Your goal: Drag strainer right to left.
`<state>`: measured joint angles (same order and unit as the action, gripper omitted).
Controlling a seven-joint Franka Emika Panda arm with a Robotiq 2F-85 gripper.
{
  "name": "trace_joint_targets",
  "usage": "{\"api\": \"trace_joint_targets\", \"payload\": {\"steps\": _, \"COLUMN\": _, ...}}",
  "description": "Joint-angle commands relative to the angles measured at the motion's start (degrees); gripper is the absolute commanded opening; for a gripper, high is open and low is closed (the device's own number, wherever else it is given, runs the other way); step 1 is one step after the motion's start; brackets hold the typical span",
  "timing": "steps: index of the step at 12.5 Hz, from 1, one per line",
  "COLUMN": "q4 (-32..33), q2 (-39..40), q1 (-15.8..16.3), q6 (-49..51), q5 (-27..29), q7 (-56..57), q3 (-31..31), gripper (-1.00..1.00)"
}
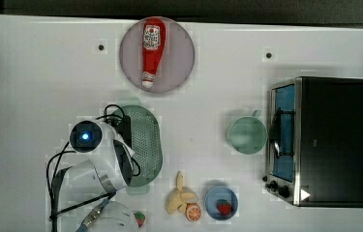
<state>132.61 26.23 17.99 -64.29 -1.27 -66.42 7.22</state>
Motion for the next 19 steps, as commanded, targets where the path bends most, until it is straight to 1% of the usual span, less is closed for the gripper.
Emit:
{"api": "trace_joint_targets", "payload": {"steps": 1, "q4": -4.95, "q2": 1.22, "q1": 4.75, "q6": -0.04, "q5": -0.73, "q7": -7.14, "q3": 0.93, "gripper": 1.00}}
{"api": "trace_joint_targets", "payload": {"steps": 6, "q4": -11.55, "q2": 5.56, "q1": 9.49, "q6": 0.63, "q5": 2.84, "q7": -11.99, "q3": 1.03, "gripper": 1.00}}
{"api": "trace_joint_targets", "payload": {"steps": 11, "q4": -17.31, "q2": 8.71, "q1": 13.15, "q6": 2.81, "q5": 6.51, "q7": -12.61, "q3": 1.06, "gripper": 1.00}}
{"api": "trace_joint_targets", "payload": {"steps": 15, "q4": -19.75, "q2": 9.60, "q1": 14.99, "q6": 3.61, "q5": 7.50, "q7": -13.25, "q3": 1.05, "gripper": 1.00}}
{"api": "trace_joint_targets", "payload": {"steps": 17, "q4": -20.47, "q2": 9.82, "q1": 15.54, "q6": 3.71, "q5": 8.57, "q7": -15.22, "q3": 1.05, "gripper": 1.00}}
{"api": "trace_joint_targets", "payload": {"steps": 19, "q4": -20.48, "q2": 9.49, "q1": 15.87, "q6": 3.82, "q5": 8.45, "q7": -15.03, "q3": 0.94, "gripper": 1.00}}
